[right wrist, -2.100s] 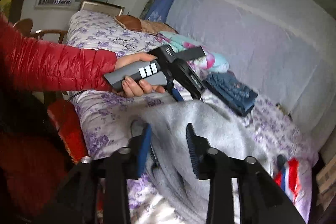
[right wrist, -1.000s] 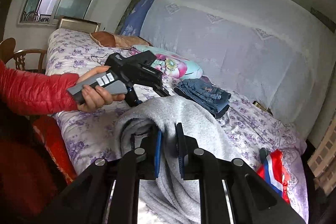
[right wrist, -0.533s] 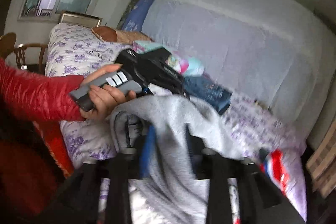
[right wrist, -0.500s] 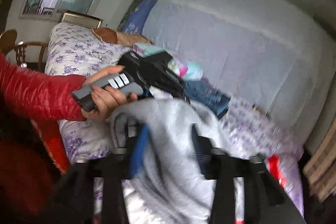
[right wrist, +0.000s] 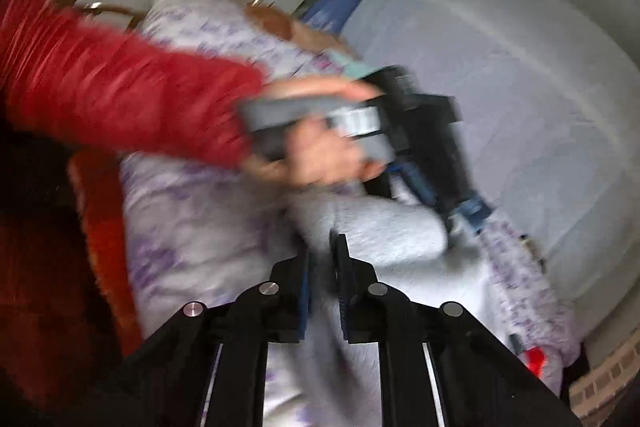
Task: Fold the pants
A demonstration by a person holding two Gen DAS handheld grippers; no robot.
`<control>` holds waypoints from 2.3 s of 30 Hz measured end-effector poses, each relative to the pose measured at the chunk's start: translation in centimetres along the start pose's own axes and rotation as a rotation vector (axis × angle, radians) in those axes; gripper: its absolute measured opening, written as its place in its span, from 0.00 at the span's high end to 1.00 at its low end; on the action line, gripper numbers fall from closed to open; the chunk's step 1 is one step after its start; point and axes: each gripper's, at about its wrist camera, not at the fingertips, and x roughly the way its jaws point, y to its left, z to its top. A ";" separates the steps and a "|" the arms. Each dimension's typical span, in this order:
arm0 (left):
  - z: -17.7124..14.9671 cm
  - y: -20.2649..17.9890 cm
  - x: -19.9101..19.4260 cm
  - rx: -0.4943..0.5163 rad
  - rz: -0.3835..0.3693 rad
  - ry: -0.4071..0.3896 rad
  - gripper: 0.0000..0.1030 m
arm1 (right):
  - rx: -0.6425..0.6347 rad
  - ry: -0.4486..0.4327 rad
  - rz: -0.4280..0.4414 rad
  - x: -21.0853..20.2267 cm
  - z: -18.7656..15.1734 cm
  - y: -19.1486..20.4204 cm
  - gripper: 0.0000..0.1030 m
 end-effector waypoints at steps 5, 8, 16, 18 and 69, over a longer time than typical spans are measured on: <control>1.2 4.7 1.2 -0.131 -0.028 0.015 0.65 | -0.057 0.084 0.053 2.2 -2.1 3.7 1.00; 0.7 3.6 0.1 -0.049 -0.053 0.009 0.64 | 0.129 -0.024 0.142 -0.8 -0.5 0.4 1.00; -0.5 -0.8 -2.4 0.169 0.047 -0.017 0.60 | 0.510 0.100 -0.073 0.1 -3.0 -8.6 0.37; -0.7 0.0 -3.0 0.160 0.111 -0.007 0.47 | 0.593 0.073 -0.019 0.6 -5.7 -8.1 0.37; -10.3 1.5 -3.9 0.143 0.209 -0.083 0.04 | 1.460 0.039 0.346 3.1 -18.0 -18.4 0.03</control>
